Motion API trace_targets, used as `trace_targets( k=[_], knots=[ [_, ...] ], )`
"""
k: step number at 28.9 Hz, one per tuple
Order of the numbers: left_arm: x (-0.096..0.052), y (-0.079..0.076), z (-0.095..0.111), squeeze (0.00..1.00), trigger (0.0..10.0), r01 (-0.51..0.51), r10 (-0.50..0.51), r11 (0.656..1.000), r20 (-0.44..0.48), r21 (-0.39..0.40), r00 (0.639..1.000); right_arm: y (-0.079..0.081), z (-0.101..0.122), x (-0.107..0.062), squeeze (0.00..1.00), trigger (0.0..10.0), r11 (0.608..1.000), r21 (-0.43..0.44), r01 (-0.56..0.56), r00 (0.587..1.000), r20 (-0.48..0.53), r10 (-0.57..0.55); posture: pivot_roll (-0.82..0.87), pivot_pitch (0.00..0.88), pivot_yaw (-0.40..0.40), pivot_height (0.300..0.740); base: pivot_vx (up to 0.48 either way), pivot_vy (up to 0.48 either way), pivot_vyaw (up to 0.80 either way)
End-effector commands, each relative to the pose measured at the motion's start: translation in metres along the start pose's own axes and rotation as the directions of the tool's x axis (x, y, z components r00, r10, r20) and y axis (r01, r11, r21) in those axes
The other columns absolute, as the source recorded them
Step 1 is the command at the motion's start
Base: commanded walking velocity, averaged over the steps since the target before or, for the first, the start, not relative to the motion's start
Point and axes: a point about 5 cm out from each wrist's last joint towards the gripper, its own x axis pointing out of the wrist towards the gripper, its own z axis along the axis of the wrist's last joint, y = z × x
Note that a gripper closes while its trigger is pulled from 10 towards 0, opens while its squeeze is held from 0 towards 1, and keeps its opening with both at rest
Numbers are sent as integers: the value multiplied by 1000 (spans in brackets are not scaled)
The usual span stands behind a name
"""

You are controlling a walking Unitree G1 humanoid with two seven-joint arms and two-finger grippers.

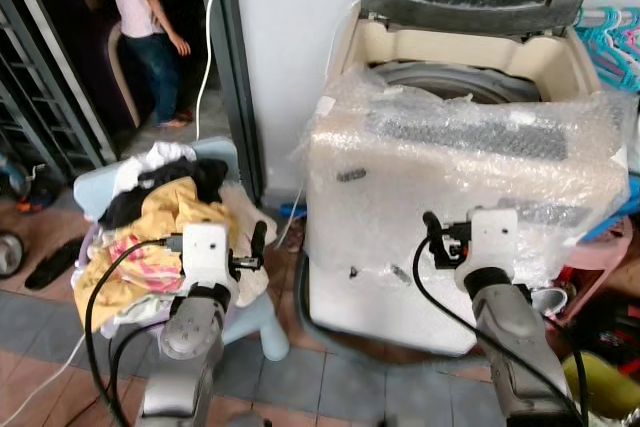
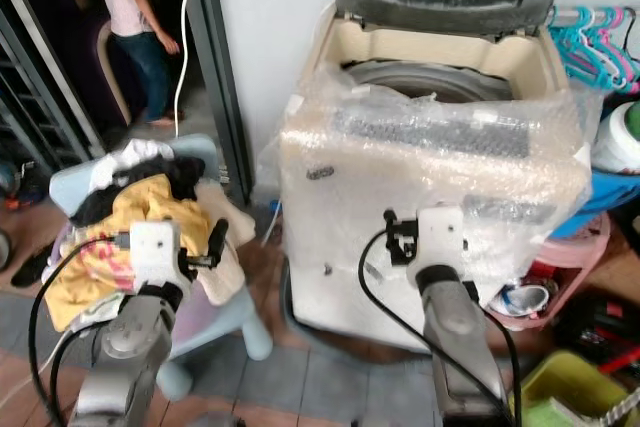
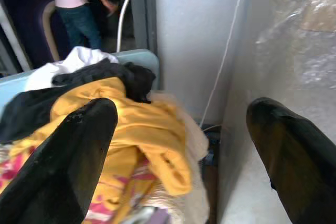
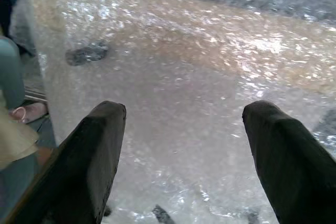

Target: Clothes washing

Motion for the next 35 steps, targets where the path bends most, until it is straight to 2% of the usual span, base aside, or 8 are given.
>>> trace_targets(
  k=[1, 14, 16, 35],
  knots=[
    [2, 3, 6, 0, 10000, -15, 15, 1000, 19, 13, 1000, 2, 9, 5, 0, 10000, 1000, -3, -14, 999, 31, 14, -13, 0, 9, 740, 0, 0, 0],
    [1, 1, 8, 0, 10000, -21, 21, 1000, 17, 7, 1000, 1, 10, 7, 0, 10000, 1000, -12, -19, 999, 38, 19, -17, 0, 12, 740, 0, 0, 0],
    [1, 1, 8, 0, 10000, -24, 24, 1000, 15, 6, 1000, 2, 11, 6, 0, 10000, 999, -36, -32, 998, 45, 33, -16, 0, 14, 740, 0, 0, 688],
    [3, 1, 11, 0, 10000, -46, 46, 999, 12, 9, 999, 3, 11, 8, 0, 10000, 999, -10, -45, 998, 37, 46, -3, 0, 13, 740, 0, 0, 800]
  ],
)
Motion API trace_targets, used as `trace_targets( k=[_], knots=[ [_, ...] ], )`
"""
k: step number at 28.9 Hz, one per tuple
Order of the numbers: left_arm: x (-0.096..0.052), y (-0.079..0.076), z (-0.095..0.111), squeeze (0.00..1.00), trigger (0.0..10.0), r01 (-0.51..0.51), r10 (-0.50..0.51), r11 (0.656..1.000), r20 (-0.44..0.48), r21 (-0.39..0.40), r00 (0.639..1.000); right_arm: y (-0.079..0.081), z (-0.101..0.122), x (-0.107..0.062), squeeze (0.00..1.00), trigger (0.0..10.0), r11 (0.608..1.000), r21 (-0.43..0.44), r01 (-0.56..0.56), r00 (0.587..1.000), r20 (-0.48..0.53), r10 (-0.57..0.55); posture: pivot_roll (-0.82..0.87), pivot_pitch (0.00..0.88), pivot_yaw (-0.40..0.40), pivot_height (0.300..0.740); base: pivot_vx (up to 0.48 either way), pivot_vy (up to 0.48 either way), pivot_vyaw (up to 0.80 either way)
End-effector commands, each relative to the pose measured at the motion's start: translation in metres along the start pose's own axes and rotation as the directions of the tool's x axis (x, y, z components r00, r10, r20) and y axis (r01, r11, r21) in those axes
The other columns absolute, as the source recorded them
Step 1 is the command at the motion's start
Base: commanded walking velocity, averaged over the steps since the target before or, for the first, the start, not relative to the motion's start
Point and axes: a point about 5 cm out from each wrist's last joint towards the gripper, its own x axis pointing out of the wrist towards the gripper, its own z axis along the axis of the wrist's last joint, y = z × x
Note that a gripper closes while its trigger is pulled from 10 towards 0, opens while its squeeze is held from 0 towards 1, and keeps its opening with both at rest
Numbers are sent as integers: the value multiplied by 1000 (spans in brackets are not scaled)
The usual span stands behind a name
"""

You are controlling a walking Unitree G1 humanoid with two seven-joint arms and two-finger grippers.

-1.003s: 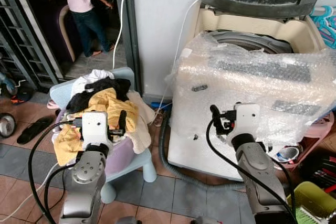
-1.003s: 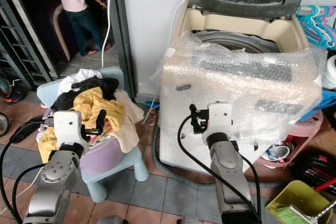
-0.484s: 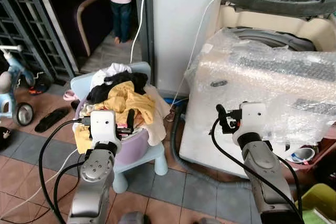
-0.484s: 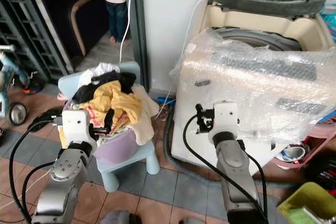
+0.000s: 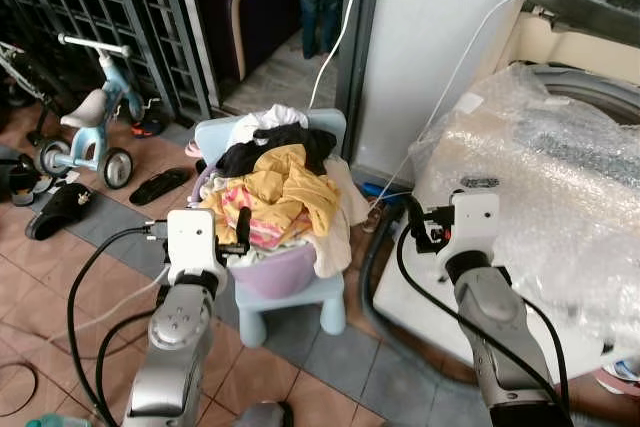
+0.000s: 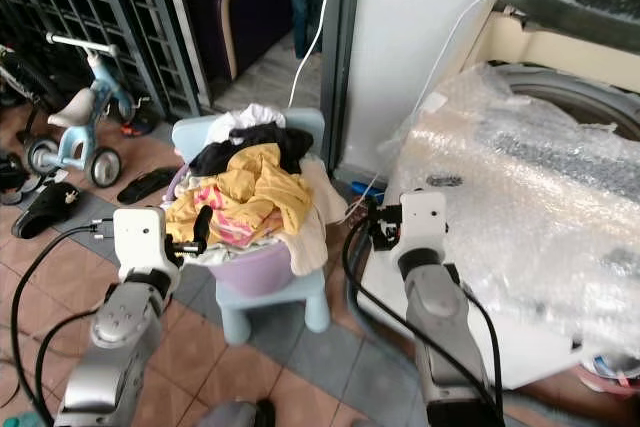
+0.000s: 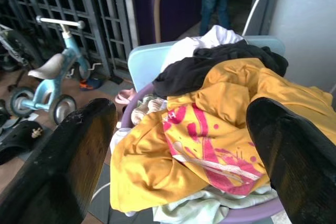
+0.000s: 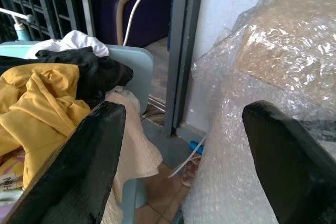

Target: Clothes washing

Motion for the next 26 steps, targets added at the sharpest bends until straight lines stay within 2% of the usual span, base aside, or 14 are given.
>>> trace_targets(
  k=[1, 7, 11, 15, 19, 20, 23, 26],
  knots=[
    [2, -2, 6, 0, 10000, -2, 2, 1000, 9, 10, 1000, 0, 4, 3, 0, 10000, 1000, 7, -12, 1000, 7, 12, -4, 0, 12, 740, 0, 0, 800],
    [2, -5, 11, 0, 10000, -3, 3, 1000, 12, 16, 1000, 0, 3, 5, 0, 10000, 999, 3, -35, 999, 4, 35, 15, 0, 14, 740, 0, 0, 800],
    [0, 0, 9, 0, 10000, -5, 5, 1000, 5, 29, 1000, 2, 3, 7, 0, 10000, 999, 12, -40, 999, 2, 40, 13, 0, 12, 740, 0, 0, 800],
    [0, 6, 5, 0, 10000, -19, 19, 999, -11, 36, 1000, 12, 0, 5, 0, 10000, 997, 13, -78, 997, -15, 78, 16, 0, 7, 740, 0, 0, 800],
    [-1, 4, 4, 0, 10000, -14, 14, 999, -14, 33, 1000, 15, -4, 4, 0, 10000, 996, 10, -91, 995, -28, 92, 15, 0, 2, 740, 0, 0, 800],
    [-4, -2, 3, 0, 10000, 7, -7, 1000, -17, 21, 1000, 14, -9, 3, 0, 10000, 996, 11, -86, 995, -51, 86, 16, 0, -12, 740, 0, 0, 800],
    [-5, -7, 4, 0, 10000, 40, -39, 999, -12, 23, 999, 14, -13, 3, 0, 10000, 997, 18, -79, 994, -77, 80, 19, 0, -14, 740, 0, 0, 0],
    [-4, -5, 5, 0, 10000, 29, -29, 1000, -7, 4, 1000, 14, -12, 5, 0, 10000, 997, 17, -81, 994, -74, 82, 19, 0, -19, 740, 326, 352, 0]
  ],
)
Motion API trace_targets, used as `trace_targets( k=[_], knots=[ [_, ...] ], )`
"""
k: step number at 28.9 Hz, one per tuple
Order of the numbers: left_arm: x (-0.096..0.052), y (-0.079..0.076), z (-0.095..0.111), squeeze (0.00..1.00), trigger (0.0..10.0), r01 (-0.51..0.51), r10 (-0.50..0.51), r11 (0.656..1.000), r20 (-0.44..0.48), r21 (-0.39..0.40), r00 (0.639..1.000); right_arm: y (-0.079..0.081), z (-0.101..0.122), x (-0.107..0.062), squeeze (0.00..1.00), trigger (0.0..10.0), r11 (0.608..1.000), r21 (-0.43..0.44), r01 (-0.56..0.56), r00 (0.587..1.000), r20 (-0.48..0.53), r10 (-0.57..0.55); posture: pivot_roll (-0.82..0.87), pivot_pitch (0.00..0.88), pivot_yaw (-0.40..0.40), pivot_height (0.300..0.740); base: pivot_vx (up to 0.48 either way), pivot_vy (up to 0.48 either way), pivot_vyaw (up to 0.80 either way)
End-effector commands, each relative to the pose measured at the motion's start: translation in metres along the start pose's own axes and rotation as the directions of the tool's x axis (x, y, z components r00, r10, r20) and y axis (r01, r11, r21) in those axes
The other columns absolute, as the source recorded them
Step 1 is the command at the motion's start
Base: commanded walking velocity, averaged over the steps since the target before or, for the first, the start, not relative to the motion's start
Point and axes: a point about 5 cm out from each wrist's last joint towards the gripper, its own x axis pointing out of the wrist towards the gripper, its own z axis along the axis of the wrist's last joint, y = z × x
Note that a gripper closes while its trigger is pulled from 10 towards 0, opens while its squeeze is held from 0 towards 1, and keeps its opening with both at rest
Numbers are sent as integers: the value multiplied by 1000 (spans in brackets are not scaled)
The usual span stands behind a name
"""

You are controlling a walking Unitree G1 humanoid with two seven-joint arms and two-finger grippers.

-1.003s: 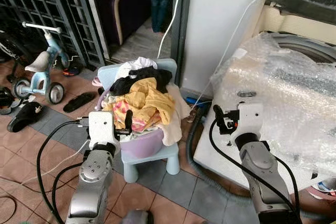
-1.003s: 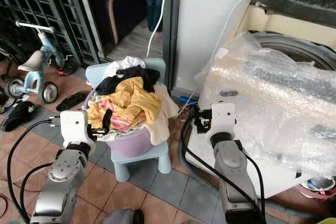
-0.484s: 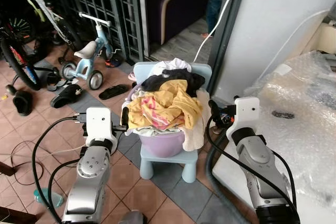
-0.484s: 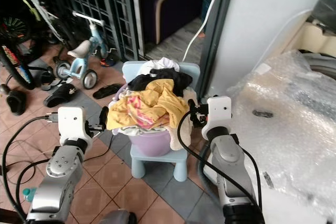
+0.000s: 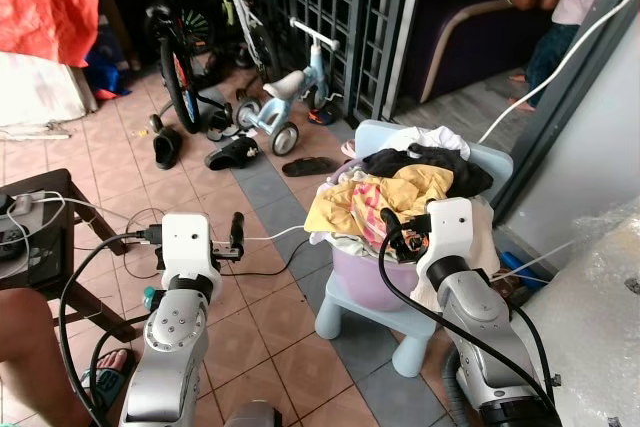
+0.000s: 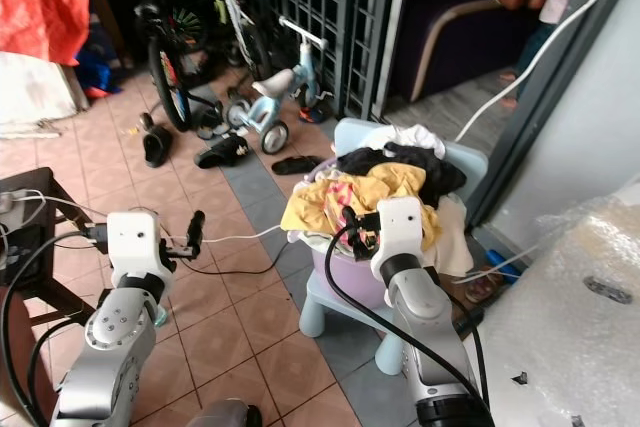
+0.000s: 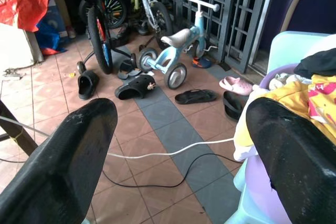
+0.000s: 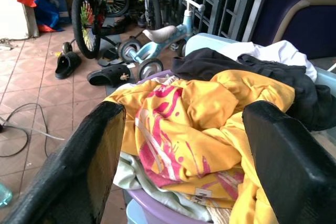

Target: Clothes washing

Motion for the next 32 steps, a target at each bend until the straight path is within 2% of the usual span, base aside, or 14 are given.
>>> trace_targets(
  k=[1, 16, 21, 26, 27, 31, 32],
  knots=[
    [1, 6, 6, 0, 10000, -13, 13, 1000, 21, 12, 1000, 1, 3, 3, 0, 10000, 1000, 8, -1, 1000, 4, 1, 19, 0, -19, 740, 330, 349, 0],
    [3, 3, 6, 0, 10000, 8, -9, 1000, 26, 12, 1000, -6, 6, 11, 0, 10000, 999, -4, 46, 999, -7, -46, 17, 0, -23, 740, 438, 43, -53],
    [4, 4, 4, 0, 10000, 0, 0, 1000, 9, 10, 1000, -9, 6, 12, 0, 10000, 998, -22, 62, 998, -11, -62, 18, 0, -25, 740, 0, 0, -631],
    [5, 4, 3, 0, 10000, -2, 1, 1000, 5, 12, 1000, -9, 7, 14, 0, 10000, 997, -45, 69, 997, -12, -70, 21, 0, -28, 740, 0, 0, 0],
    [5, 4, 3, 0, 10000, -3, 3, 1000, 3, 13, 1000, -11, 3, 15, 0, 10000, 995, -61, 84, 995, -46, -87, 22, 0, -28, 740, 0, 0, 0],
    [5, 4, 2, 0, 10000, -5, 5, 1000, 1, 14, 1000, -12, 1, 16, 0, 10000, 993, -74, 96, 992, -71, -101, 22, 0, -28, 740, 0, 0, 0],
    [4, 4, 2, 0, 10000, -8, 8, 1000, -5, 16, 1000, -15, -5, 18, 0, 10000, 989, -92, 118, 984, -125, -129, 25, 0, -29, 740, 0, 0, 0]
  ],
)
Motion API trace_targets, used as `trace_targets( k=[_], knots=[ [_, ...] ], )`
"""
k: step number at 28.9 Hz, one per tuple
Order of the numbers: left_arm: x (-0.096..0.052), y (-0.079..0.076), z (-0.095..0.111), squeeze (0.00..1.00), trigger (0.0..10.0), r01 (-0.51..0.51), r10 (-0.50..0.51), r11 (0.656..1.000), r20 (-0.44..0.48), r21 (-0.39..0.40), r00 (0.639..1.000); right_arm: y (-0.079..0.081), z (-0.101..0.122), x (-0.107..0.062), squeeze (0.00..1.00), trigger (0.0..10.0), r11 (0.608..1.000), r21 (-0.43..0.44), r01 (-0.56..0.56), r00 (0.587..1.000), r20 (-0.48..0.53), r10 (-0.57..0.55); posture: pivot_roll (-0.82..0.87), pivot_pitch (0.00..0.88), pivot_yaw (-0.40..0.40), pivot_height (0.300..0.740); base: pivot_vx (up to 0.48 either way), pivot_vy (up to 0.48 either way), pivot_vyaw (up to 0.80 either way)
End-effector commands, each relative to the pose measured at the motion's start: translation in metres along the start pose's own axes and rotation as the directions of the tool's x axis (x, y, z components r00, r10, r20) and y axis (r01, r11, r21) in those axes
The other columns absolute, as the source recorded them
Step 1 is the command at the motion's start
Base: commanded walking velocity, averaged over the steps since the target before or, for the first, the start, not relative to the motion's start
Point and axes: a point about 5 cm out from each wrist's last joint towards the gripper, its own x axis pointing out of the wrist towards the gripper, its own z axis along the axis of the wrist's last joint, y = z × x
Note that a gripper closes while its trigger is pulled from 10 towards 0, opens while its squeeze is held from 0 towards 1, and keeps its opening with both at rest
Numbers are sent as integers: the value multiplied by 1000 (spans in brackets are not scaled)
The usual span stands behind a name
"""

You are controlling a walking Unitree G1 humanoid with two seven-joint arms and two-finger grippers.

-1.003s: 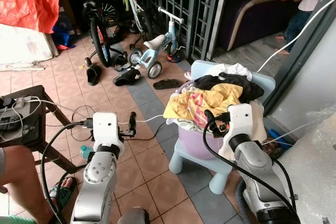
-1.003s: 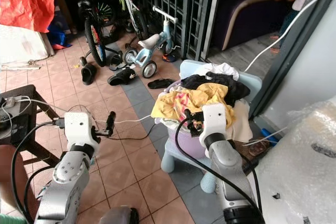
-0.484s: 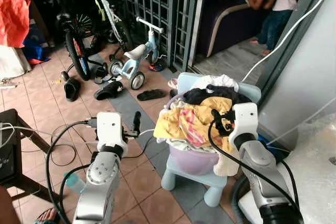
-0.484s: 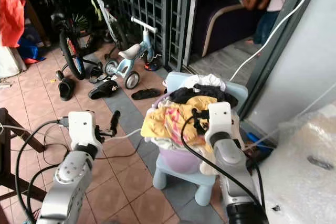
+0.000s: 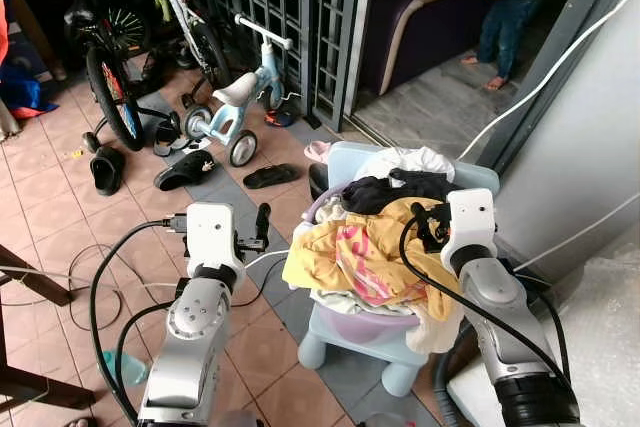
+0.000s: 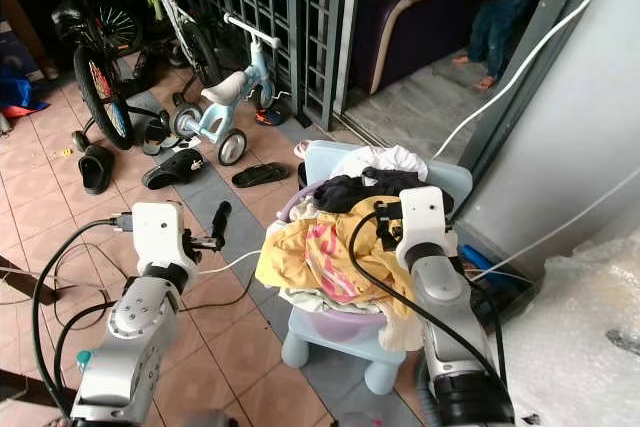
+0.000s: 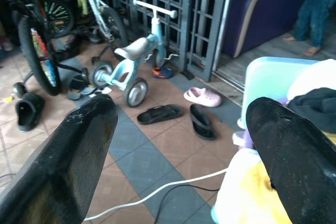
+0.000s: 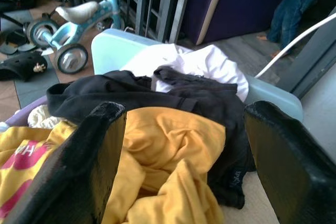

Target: Clothes washing

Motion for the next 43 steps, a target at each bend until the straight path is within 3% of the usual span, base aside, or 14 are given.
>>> trace_targets(
  k=[1, 5, 8, 15, 16, 17, 18, 29, 33, 40, 43],
  knots=[
    [-1, 2, -2, 0, 10000, -12, 12, 1000, -16, 5, 1000, 0, -3, 2, 0, 10000, 1000, -8, 12, 999, -38, -12, 25, 0, -29, 740, 0, 0, 0],
    [-4, 2, -4, 0, 10000, -12, 12, 1000, -36, 11, 999, 4, -20, 8, 0, 10000, 999, 33, -9, 980, -197, 15, 29, 0, -27, 740, 0, 0, 0],
    [-6, 1, -5, 0, 10000, -6, 7, 1000, -45, 12, 999, 5, -32, 12, 0, 10000, 1000, 2, -22, 949, -313, 22, 40, 0, -32, 740, 0, 0, 0],
    [-16, 2, -5, 0, 10000, -8, 8, 1000, -61, 12, 998, -1, -35, 17, 0, 10000, 999, -28, 29, 929, -368, -37, 55, 18, -48, 740, 0, 0, 0],
    [-20, 3, -6, 0, 10000, -14, 14, 1000, -70, 7, 997, 0, -38, 18, 0, 1529, 999, -18, 36, 917, -396, -40, 62, 47, -54, 740, 0, 0, 0],
    [-23, 4, -6, 0, 10000, -18, 18, 1000, -76, 3, 997, 1, -40, 17, 0, 1529, 999, -10, 38, 908, -416, -39, 63, 51, -55, 740, 0, 0, 0],
    [-27, 4, -6, 0, 10000, -19, 19, 1000, -81, 1, 997, 4, -43, 16, 0, 0, 999, 22, 33, 897, -442, -20, 66, 69, -57, 740, 0, 0, 0],
    [-39, 5, -5, 0, 10000, -28, 28, 1000, -110, 2, 994, 18, -57, 10, 0, 0, 996, 91, -12, 835, -547, 60, 77, 104, -63, 740, 0, 0, 0],
    [-40, 6, -5, 0, 10000, -36, 36, 999, -119, 5, 992, 28, -60, 8, 0, 0, 987, 156, -26, 816, -568, 111, 82, 100, -65, 740, 0, 0, 0],
    [-37, 6, -4, 0, 10000, -38, 39, 999, -120, 10, 992, 33, -58, 8, 0, 0, 982, 187, -36, 819, -557, 136, 80, 87, -64, 740, 0, 0, 0],
    [-34, 6, -4, 0, 10000, -40, 41, 999, -115, 7, 993, 33, -52, 9, 0, 0, 977, 210, -36, 843, -519, 143, 76, 70, -59, 740, 0, 0, 0]
  ],
)
